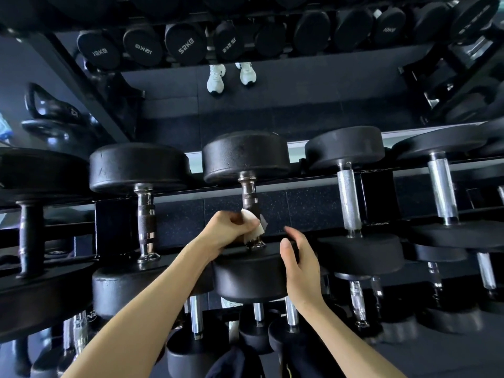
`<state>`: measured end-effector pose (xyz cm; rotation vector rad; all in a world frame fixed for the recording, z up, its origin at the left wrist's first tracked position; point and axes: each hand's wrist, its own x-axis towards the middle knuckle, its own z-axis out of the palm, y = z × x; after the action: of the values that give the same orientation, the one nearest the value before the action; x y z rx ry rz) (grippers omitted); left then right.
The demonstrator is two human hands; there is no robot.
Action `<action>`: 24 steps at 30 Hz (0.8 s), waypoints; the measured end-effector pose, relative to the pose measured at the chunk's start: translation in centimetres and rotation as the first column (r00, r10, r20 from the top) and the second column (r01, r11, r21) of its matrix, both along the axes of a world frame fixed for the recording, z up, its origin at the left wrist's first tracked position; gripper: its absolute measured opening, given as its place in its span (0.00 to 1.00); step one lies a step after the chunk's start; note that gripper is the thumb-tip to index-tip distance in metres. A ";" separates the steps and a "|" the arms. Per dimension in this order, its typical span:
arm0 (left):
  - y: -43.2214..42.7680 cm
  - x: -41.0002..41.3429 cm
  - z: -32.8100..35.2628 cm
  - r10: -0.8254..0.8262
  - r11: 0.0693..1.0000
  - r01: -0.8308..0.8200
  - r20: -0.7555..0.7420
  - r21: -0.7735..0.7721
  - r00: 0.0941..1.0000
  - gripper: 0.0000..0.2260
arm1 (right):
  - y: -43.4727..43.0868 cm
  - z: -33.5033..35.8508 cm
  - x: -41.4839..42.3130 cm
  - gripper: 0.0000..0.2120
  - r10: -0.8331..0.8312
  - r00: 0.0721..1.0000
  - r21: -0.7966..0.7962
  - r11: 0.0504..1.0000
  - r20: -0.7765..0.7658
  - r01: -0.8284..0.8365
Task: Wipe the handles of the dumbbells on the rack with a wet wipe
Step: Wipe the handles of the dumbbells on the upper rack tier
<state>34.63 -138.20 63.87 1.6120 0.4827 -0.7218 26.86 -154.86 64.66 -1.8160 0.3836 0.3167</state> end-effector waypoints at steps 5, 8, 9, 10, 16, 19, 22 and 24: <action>-1.0 -0.2 1.0 -0.376 0.830 0.288 0.099 0.478 0.921 0.12 | 0.1 -0.2 -0.1 0.32 -0.012 1.000 0.012 1.000 0.018 0.012; -1.8 -0.3 1.2 -0.364 0.757 0.253 0.068 0.602 0.929 0.15 | 0.1 -0.2 -0.1 0.32 -0.012 1.000 0.007 1.000 0.006 0.012; -1.9 -0.4 1.3 -0.321 0.768 0.216 0.070 0.604 0.945 0.16 | 0.1 -0.2 -0.2 0.32 -0.014 1.000 0.006 1.000 0.002 0.014; -2.0 -0.3 1.3 -0.244 0.802 0.151 0.086 0.577 0.966 0.17 | 0.0 -0.1 -0.2 0.32 -0.011 1.000 0.005 1.000 0.001 0.011; -2.4 4.3 2.2 0.297 0.866 -0.368 0.242 0.340 0.924 0.09 | -0.1 0.1 -0.2 0.27 0.018 1.000 -0.009 1.000 -0.024 -0.018; -2.3 5.1 1.3 0.411 0.865 -0.446 0.182 0.231 0.893 0.08 | -0.2 0.0 -0.2 0.26 0.023 1.000 -0.016 1.000 -0.021 -0.023; -1.7 4.1 0.3 0.491 0.871 -0.491 0.006 0.023 0.871 0.14 | -0.1 0.0 -0.3 0.26 0.007 1.000 0.012 1.000 -0.016 -0.007; -1.4 3.8 -0.1 0.518 0.844 -0.522 -0.064 -0.123 0.853 0.18 | 0.0 0.1 -0.3 0.28 0.007 1.000 0.008 1.000 -0.007 -0.007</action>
<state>38.47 -139.64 63.73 1.2578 0.8356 -0.3521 26.57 -154.83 64.75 -1.8092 0.3802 0.3292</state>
